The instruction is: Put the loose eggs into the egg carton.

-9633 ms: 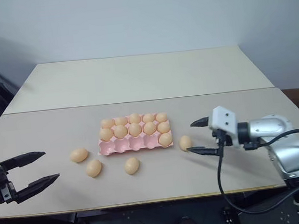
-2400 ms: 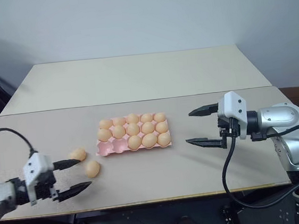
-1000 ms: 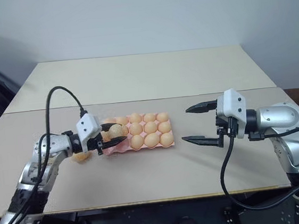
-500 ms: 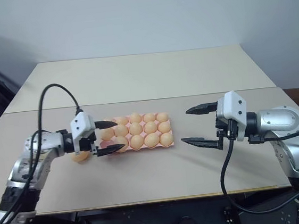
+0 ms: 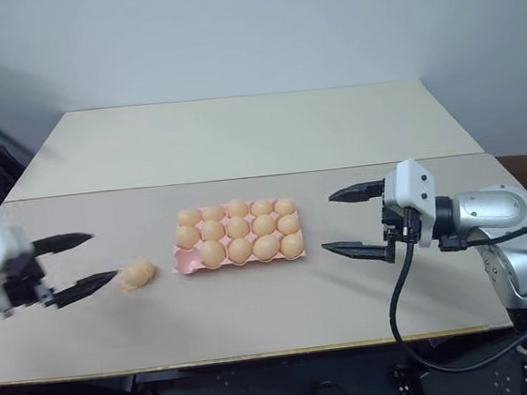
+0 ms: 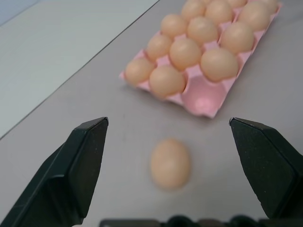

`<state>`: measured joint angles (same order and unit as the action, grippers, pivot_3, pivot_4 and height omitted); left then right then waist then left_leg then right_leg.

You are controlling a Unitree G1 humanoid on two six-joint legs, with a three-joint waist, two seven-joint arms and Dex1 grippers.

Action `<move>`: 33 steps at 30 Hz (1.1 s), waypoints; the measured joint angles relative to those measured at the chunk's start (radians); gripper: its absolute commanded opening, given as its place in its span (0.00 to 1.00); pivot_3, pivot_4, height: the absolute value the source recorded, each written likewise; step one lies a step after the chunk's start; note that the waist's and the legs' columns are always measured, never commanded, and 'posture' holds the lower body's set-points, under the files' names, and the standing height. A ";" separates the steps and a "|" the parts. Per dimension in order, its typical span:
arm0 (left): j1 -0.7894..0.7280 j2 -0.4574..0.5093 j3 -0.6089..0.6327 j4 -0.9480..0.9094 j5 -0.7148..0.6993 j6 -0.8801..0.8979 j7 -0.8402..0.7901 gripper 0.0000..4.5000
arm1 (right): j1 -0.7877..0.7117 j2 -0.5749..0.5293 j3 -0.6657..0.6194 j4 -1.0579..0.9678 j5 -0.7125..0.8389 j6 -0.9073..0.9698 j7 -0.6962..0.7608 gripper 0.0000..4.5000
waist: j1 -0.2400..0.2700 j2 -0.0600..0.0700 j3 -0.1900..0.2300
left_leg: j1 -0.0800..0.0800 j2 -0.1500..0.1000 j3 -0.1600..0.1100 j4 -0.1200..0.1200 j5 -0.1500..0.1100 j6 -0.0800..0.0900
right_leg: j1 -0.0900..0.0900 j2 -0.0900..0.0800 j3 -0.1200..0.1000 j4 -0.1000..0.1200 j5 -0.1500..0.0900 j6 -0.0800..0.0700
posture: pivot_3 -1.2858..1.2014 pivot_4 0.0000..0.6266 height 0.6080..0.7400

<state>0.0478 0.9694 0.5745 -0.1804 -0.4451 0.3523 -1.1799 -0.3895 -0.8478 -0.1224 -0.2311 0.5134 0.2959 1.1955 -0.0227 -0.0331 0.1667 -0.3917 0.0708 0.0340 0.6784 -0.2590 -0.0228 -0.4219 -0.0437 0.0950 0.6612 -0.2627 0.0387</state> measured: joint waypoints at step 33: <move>-0.212 -0.138 -0.291 0.284 0.105 -0.063 0.152 0.99 | -0.022 0.010 0.017 0.035 0.000 -0.003 0.037 1.00 | 0.007 0.000 0.000 | -0.001 -0.001 0.001 0.000 0.000 0.000 | 0.000 0.000 0.000 0.000 0.000 0.000 | 0.52 0.24 1.00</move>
<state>-0.1643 0.8318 0.2830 0.1035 -0.3402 0.2889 -1.0278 -0.4114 -0.8374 -0.1052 -0.1965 0.5135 0.2929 1.2328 -0.0156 -0.0330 0.1667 -0.3923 0.0700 0.0346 0.6780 -0.2591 -0.0227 -0.4222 -0.0437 0.0953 0.6608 -0.2626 0.0385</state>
